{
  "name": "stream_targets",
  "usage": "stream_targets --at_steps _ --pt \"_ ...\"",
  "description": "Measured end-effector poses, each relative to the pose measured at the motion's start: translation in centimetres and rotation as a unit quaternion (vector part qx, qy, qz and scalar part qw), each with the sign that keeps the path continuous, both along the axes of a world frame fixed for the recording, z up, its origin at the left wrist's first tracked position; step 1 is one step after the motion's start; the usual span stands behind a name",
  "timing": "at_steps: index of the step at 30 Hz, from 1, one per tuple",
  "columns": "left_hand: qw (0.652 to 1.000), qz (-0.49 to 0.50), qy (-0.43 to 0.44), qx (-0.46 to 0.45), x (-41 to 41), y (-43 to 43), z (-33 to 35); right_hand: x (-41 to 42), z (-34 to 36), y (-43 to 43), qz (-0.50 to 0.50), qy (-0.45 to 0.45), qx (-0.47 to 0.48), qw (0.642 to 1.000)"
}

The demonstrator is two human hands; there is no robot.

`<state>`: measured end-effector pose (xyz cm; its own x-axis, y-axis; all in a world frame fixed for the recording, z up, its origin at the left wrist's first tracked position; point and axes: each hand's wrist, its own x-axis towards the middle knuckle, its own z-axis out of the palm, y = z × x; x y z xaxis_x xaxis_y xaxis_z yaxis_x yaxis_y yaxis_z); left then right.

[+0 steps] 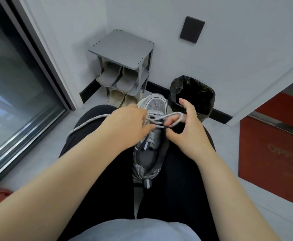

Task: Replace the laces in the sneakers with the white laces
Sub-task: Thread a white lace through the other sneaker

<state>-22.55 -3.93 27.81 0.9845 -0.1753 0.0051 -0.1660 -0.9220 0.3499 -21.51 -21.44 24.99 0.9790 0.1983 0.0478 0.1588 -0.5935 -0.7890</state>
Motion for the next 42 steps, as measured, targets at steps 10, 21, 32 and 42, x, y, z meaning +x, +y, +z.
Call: stream_targets --at_steps 10,21,32,42 --pt "0.94 0.032 0.08 -0.331 -1.4 0.9 1.2 0.3 0.6 -0.3 -0.002 0.045 -0.016 0.999" --pt "0.987 0.018 0.05 -0.154 0.6 -1.2 -0.3 1.1 0.6 -0.7 -0.023 0.076 0.004 0.997" --pt "0.992 0.036 0.06 -0.108 1.3 -3.0 -1.5 2.1 0.7 -0.9 -0.062 0.046 0.013 0.997" --pt "0.988 0.062 0.021 -0.14 0.6 -2.7 -2.4 1.6 1.4 -0.8 0.002 0.082 -0.033 0.996"
